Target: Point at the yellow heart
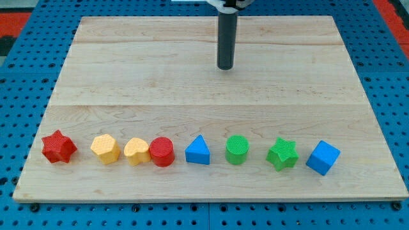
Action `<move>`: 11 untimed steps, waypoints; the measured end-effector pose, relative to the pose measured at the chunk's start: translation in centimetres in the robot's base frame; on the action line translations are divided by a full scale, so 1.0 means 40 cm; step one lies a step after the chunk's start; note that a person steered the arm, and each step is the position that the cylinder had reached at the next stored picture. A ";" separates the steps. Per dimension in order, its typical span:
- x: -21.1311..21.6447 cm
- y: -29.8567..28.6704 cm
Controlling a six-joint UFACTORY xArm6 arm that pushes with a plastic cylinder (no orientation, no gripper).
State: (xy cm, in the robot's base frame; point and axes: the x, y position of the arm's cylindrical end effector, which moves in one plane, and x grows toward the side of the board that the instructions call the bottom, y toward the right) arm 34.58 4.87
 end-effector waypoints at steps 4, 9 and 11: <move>0.435 0.526; 0.659 -0.316; 0.528 -0.432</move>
